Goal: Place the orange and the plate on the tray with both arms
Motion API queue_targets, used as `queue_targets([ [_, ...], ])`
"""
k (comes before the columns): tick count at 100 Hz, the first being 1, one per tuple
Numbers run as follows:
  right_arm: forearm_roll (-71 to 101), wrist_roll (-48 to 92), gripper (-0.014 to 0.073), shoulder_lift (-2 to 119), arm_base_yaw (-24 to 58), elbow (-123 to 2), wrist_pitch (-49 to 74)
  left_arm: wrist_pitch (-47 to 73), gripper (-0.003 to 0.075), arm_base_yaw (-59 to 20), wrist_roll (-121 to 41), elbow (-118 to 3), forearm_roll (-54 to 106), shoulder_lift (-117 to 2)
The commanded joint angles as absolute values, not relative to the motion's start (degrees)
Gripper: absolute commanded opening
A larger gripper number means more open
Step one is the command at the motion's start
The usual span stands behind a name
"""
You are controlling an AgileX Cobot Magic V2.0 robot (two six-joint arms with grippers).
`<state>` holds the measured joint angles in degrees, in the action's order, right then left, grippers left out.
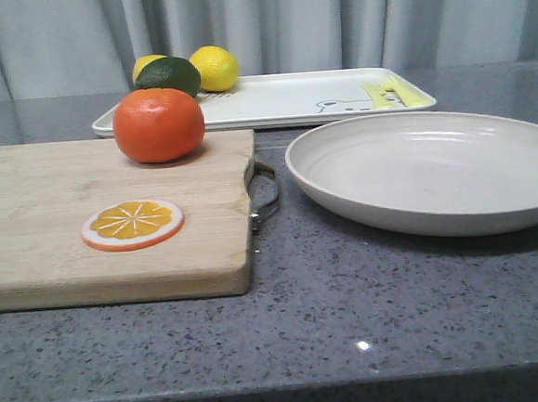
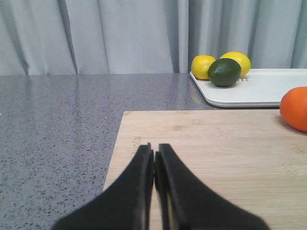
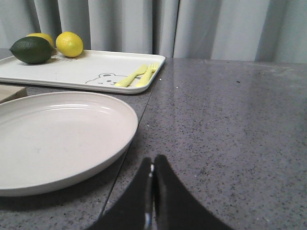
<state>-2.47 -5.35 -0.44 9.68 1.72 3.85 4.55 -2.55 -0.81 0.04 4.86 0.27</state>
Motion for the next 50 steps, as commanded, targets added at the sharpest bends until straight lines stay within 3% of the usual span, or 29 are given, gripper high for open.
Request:
queue_targets([
  [1,-3.5,-5.0,-0.0074,-1.4,9.6,0.4,0.8,-0.6,0.0006,-3.0,-0.4,0.6,5.3,2.2],
  [18,-4.9,-5.0,-0.0074,-1.4,9.6,0.4,3.7,-0.6,0.0006,-3.0,-0.4,0.6,5.3,2.2],
  [50,-4.9,-5.0,-0.0074,-1.4,9.6,0.3,-3.0,-4.8,0.0004,-3.0,-0.4,0.3,5.5,2.2],
])
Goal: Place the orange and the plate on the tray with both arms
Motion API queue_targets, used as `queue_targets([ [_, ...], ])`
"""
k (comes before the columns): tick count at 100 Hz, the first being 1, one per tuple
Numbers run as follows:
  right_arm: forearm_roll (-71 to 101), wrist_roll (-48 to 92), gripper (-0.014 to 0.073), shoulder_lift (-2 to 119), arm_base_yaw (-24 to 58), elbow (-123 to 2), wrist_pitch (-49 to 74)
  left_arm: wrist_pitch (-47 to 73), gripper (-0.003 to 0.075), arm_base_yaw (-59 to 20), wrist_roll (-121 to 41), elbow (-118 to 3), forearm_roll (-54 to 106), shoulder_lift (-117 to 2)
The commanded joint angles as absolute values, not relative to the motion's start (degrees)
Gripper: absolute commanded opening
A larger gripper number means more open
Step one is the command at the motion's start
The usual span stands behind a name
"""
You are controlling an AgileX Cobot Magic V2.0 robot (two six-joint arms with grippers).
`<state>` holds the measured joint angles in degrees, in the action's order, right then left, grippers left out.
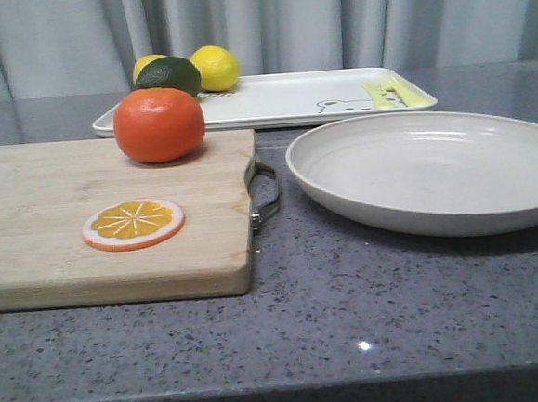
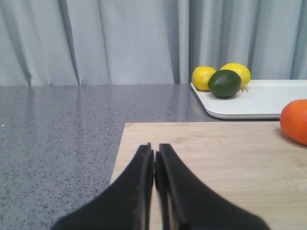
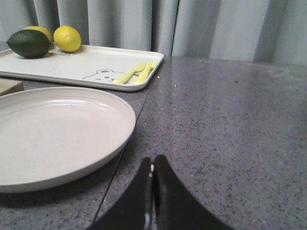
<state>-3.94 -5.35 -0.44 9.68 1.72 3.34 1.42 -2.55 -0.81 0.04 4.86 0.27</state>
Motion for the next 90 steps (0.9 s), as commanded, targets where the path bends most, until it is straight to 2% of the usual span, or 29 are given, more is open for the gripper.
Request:
queue_targets([
  [1,-4.9,-5.0,-0.0074,-1.4,9.6,0.3,-3.2,-4.9,0.0001,-3.0,-0.4,0.3,5.5,2.2],
  [6,-4.9,-5.0,-0.0074,-1.4,9.6,0.3,-4.4,-5.3,-0.0022,-3.0,-0.3,0.1,5.9,2.2],
  [25,-4.9,-5.0,-0.0069,-1.3,9.6,-0.7,-6.2,-5.1,-0.002,-3.0,-0.3,-3.4,8.2,2.0],
  [52,-1.6,-5.0,-0.0064,1.0,9.6,-8.1,5.3,-1.2,-0.002,-3.0,-0.3,-10.4,8.2,-2.9],
  [68,-1.0,-5.0,-0.0064,5.8,9.6,-13.5,10.7,-1.1,-0.002,-3.0,-0.3,-14.0,8.2,-7.7],
  [90,-1.0,-5.0,-0.0064,15.4,9.6,-18.9,11.2,-1.3,-0.002,-3.0,-0.3,-17.6,8.2,-14.2],
])
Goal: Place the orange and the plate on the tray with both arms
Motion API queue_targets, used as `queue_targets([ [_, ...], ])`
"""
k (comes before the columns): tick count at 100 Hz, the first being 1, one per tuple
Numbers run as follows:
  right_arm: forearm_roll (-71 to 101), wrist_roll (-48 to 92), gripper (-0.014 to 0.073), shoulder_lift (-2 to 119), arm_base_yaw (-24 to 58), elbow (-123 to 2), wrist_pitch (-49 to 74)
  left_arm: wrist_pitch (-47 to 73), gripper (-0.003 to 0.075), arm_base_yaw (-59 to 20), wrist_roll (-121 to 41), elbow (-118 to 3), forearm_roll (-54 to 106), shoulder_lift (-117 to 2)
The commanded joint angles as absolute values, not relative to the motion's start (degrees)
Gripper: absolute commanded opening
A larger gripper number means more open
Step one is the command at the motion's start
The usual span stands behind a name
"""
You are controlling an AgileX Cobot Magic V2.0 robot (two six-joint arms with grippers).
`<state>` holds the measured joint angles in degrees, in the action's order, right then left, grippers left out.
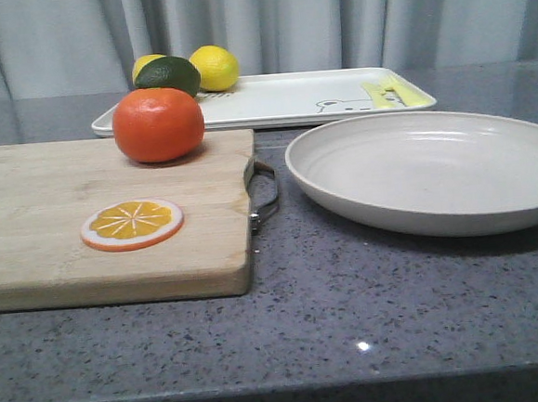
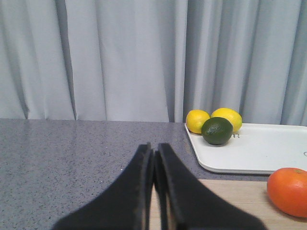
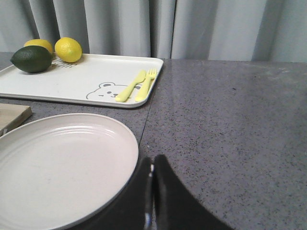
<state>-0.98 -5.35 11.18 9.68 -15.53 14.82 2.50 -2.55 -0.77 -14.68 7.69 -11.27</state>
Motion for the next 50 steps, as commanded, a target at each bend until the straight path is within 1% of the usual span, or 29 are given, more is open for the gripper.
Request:
queue_targets([
  [1,-1.0,-5.0,-0.0064,15.8,9.6,-19.1,11.2,-1.3,-0.002,-3.0,-0.3,-17.9,8.2,-14.4],
  [14,-1.0,-5.0,-0.0064,22.0,9.6,-21.6,10.8,-2.4,-0.002,-3.0,-0.3,-19.5,8.2,-17.8],
  [28,-1.0,-5.0,-0.0064,27.4,9.6,-23.8,7.7,-3.4,-0.002,-3.0,-0.3,-20.8,8.2,-21.3],
  [36,-1.0,-5.0,-0.0064,28.9,9.7,-23.9,4.5,-5.4,-0.002,-3.0,-0.3,-20.9,8.2,-22.4],
  [50,-1.0,-5.0,-0.0064,29.8,9.7,-23.8,3.8,-7.4,-0.002,-3.0,-0.3,-20.9,8.2,-22.8],
])
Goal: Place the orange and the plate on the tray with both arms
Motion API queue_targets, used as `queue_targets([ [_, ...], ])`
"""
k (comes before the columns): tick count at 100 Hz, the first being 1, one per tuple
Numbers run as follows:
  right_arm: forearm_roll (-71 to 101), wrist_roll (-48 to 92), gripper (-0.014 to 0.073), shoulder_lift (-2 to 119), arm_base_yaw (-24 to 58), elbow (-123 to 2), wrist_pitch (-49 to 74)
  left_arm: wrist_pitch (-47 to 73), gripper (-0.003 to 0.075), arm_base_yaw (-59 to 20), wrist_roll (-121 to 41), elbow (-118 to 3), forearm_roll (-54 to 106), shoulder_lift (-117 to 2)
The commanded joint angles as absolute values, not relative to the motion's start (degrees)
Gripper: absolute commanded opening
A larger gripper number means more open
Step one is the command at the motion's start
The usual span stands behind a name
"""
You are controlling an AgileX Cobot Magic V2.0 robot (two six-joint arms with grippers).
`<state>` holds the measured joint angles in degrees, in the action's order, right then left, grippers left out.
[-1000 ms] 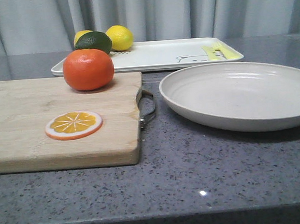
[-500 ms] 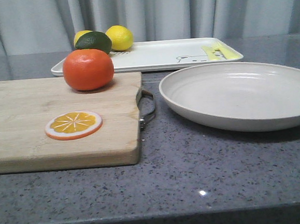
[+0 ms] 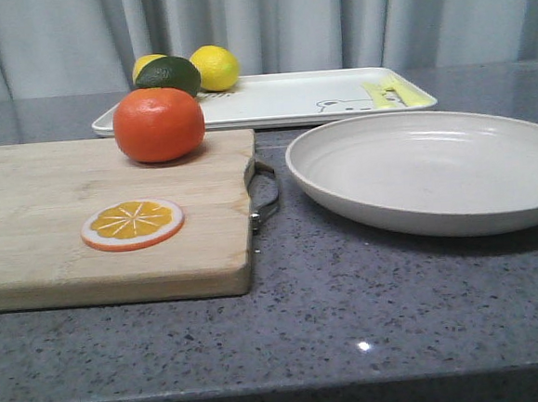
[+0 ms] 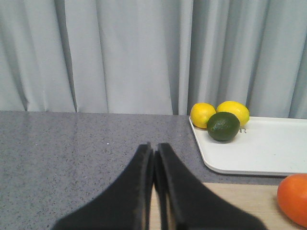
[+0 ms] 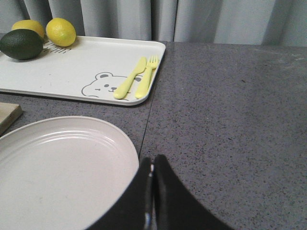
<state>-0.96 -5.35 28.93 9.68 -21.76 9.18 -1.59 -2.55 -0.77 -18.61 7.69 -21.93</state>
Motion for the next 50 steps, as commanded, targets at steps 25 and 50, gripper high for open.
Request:
queue_targets([
  [25,-1.0,-5.0,-0.0064,29.9,9.7,-23.6,3.8,-9.1,-0.002,-3.0,-0.3,-20.5,9.6,-22.8],
  [50,-1.0,-5.0,-0.0064,29.9,9.7,-23.6,3.9,-9.6,0.0041,-3.0,-0.3,-20.5,9.6,-22.8],
])
